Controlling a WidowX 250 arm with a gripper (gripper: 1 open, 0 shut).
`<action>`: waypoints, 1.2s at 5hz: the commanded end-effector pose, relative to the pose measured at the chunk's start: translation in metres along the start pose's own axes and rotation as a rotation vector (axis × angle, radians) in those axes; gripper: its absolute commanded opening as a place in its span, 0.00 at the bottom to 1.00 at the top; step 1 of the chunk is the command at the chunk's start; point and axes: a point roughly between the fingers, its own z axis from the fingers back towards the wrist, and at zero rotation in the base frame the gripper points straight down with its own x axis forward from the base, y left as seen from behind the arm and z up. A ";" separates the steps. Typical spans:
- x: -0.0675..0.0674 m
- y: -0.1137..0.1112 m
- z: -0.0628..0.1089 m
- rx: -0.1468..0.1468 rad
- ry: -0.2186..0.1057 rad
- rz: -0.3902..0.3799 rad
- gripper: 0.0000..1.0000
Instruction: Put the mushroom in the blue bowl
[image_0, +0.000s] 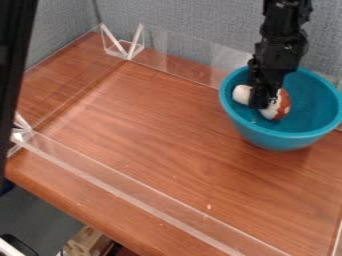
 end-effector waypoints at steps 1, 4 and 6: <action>0.000 0.008 0.021 0.049 -0.046 0.009 1.00; 0.000 0.006 0.014 0.044 -0.047 -0.003 0.00; 0.000 0.004 0.017 0.051 -0.054 -0.020 0.00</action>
